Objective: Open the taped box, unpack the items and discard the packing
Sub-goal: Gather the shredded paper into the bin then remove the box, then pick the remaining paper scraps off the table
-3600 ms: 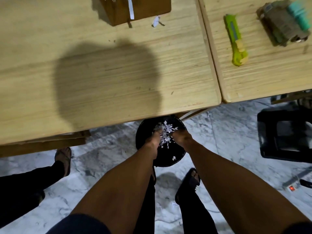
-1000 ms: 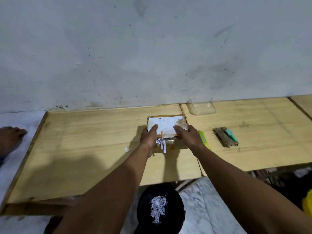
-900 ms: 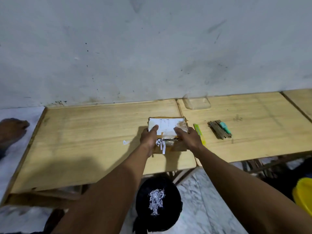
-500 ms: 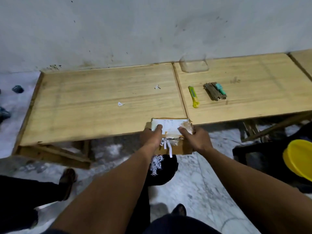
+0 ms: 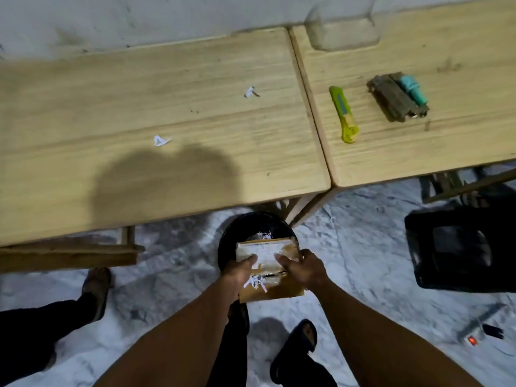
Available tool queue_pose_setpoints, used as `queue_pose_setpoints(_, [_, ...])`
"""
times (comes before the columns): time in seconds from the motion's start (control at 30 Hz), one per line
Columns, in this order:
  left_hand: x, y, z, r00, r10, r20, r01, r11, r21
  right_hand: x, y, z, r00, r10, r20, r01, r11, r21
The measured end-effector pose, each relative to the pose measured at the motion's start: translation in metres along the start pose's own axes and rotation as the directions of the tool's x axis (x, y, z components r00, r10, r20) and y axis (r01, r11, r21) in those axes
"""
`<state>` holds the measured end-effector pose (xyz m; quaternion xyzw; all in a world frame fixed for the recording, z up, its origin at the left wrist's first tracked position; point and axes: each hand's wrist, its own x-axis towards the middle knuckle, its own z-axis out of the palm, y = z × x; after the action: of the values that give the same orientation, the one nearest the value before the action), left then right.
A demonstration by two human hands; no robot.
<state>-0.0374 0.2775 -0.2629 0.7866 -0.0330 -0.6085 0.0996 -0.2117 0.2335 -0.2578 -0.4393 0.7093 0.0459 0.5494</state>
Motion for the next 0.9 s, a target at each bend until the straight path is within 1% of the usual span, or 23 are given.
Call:
queue_pose_setpoints(0.1, [0.041, 0.005, 0.001, 0.999, 0.046, -0.008, -0.046, 0.999, 0.019, 0.043, 0.005, 0.019, 1.0, 0.013, 0.013, -0.013, 1.0, -0.02])
queue_pose_setpoints(0.17, [0.061, 0.011, 0.0, 0.998, 0.06, 0.026, -0.061, 0.997, 0.046, 0.068, 0.006, 0.027, 0.999, 0.041, 0.019, -0.04, 0.999, -0.013])
queue_pose_setpoints(0.23, [0.072, 0.017, -0.004, 0.998, 0.047, 0.053, -0.051, 0.995, 0.08, 0.083, 0.005, 0.03, 0.997, 0.071, 0.014, -0.071, 0.997, -0.004])
queue_pose_setpoints(0.33, [0.07, 0.023, -0.014, 0.999, -0.009, 0.049, 0.002, 0.991, 0.137, 0.09, 0.006, 0.029, 0.995, 0.088, 0.038, -0.085, 0.993, -0.081])
queue_pose_setpoints(0.43, [0.051, 0.025, -0.023, 0.998, 0.017, 0.055, -0.026, 0.986, 0.163, 0.071, -0.003, 0.024, 0.997, 0.026, 0.066, -0.019, 0.993, -0.117])
queue_pose_setpoints(0.47, [0.04, 0.026, -0.024, 0.997, 0.04, 0.06, -0.05, 0.984, 0.169, 0.06, -0.009, 0.021, 0.998, -0.022, 0.06, 0.03, 0.99, -0.139])
queue_pose_setpoints(0.53, [0.016, 0.027, -0.025, 0.993, 0.067, 0.101, -0.085, 0.979, 0.186, 0.032, -0.021, 0.013, 0.985, -0.172, 0.019, 0.173, 0.974, -0.143])
queue_pose_setpoints(0.57, [0.0, 0.027, -0.025, 0.987, 0.086, 0.138, -0.114, 0.97, 0.215, 0.018, -0.024, 0.01, 0.967, -0.255, 0.01, 0.254, 0.959, -0.128])
queue_pose_setpoints(0.63, [-0.029, 0.03, -0.029, 0.963, 0.14, 0.229, -0.201, 0.942, 0.268, -0.017, -0.039, 0.0, 0.907, -0.42, 0.018, 0.418, 0.899, -0.132])
queue_pose_setpoints(0.67, [-0.04, 0.033, -0.032, 0.942, 0.164, 0.293, -0.253, 0.92, 0.298, -0.034, -0.048, -0.006, 0.872, -0.488, 0.035, 0.487, 0.858, -0.165])
queue_pose_setpoints(0.73, [-0.077, 0.051, -0.04, 0.889, 0.204, 0.411, -0.372, 0.843, 0.387, -0.065, -0.073, -0.023, 0.786, -0.617, 0.037, 0.609, 0.765, -0.209])
queue_pose_setpoints(0.8, [-0.111, 0.083, -0.058, 0.856, 0.232, 0.462, -0.463, 0.741, 0.486, -0.09, -0.109, -0.043, 0.7, -0.715, -0.012, 0.695, 0.684, -0.221])
queue_pose_setpoints(0.83, [-0.126, 0.101, -0.068, 0.832, 0.245, 0.498, -0.506, 0.704, 0.499, -0.096, -0.127, -0.054, 0.67, -0.742, -0.041, 0.717, 0.66, -0.223])
queue_pose_setpoints(0.9, [-0.15, 0.143, -0.093, 0.791, 0.281, 0.544, -0.56, 0.69, 0.458, -0.097, -0.167, -0.076, 0.6, -0.789, -0.133, 0.751, 0.613, -0.247])
